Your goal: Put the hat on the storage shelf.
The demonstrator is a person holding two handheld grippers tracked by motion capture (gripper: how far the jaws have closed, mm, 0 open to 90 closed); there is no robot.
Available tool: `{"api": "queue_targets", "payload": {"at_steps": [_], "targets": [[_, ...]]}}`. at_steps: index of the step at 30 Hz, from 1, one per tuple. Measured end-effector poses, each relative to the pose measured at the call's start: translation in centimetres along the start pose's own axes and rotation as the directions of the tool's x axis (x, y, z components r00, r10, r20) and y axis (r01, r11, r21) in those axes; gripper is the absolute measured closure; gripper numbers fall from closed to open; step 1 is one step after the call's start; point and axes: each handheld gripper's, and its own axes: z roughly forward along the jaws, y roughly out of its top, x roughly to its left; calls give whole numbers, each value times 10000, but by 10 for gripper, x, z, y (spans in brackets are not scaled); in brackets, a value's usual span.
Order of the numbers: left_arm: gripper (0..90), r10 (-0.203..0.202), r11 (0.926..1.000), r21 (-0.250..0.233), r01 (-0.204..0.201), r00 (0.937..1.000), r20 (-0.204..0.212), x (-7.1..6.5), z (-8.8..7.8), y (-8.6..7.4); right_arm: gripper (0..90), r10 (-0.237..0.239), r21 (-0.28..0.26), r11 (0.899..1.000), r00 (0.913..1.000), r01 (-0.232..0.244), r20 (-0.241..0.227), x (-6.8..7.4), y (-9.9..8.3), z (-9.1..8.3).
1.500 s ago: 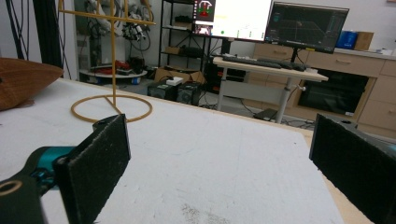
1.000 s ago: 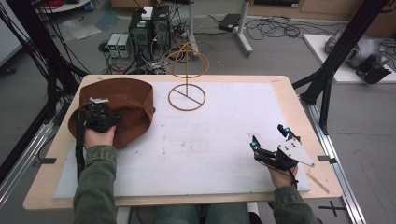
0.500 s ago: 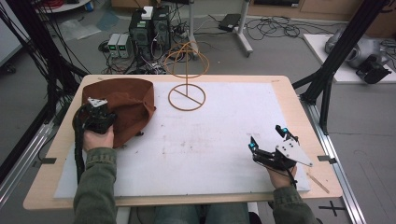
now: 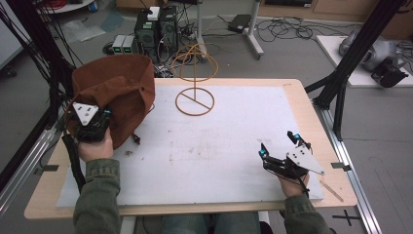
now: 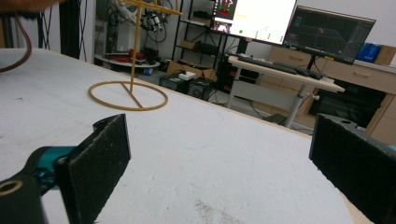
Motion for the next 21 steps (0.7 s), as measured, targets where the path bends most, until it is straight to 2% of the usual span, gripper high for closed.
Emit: {"api": "queue_targets", "payload": {"at_steps": [2,4,7,12,14,18,21], "targets": [[869,-66,9989,-467,65,10000,-27,1,-8,7,49,7,-16,10000,10000,-7,19,0,0,0],[870,47,9950,-999,-56,10000,-85,0,-16,14,49,2,-18,10000,10000,-2,35,0,0,0],[869,204,9841,-1759,-231,9996,-176,-4,-27,23,49,-22,-131,9999,9999,24,129,2,1,-1],[869,90,9633,-2682,-127,9998,-149,-9,-40,39,49,-59,-220,9997,9999,63,158,5,2,-3],[869,0,9554,-2954,-39,9999,-133,-10,-44,46,49,-47,-272,9996,9998,52,175,4,2,-5],[868,63,9517,-3069,-99,9999,-128,-10,-47,55,49,9,-341,9994,9997,-1,233,2,2,-6],[868,85,9503,-3111,-113,9999,-105,-11,-48,60,49,238,-337,9992,9994,-229,254,1,2,-6]]}}
